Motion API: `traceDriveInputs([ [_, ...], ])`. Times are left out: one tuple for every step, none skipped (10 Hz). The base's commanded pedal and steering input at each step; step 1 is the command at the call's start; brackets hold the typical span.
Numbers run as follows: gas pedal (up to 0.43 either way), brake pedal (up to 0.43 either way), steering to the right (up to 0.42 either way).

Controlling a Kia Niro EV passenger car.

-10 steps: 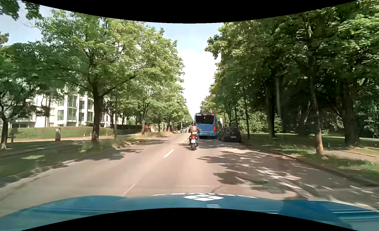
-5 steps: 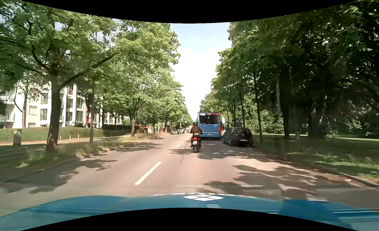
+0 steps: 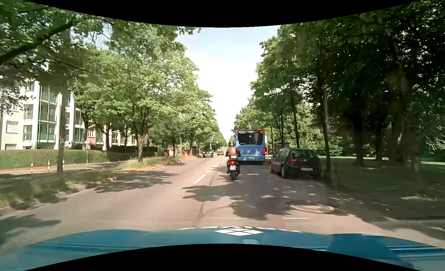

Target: Follow the waypoints while adhering to traffic rules and regulations

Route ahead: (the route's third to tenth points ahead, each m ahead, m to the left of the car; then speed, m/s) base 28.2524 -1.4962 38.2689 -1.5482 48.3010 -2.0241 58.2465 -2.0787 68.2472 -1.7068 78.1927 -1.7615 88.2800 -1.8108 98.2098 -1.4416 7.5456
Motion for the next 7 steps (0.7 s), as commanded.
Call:
traceDriveInputs([
  [0.0,0.171,0.003],
  [0.0,0.165,0.003],
  [0.0,0.146,0.003],
  [0.0,0.116,0.003],
  [0.0,0.11,0.003],
  [0.0,0.104,0.004],
  [0.0,0.073,0.004],
])
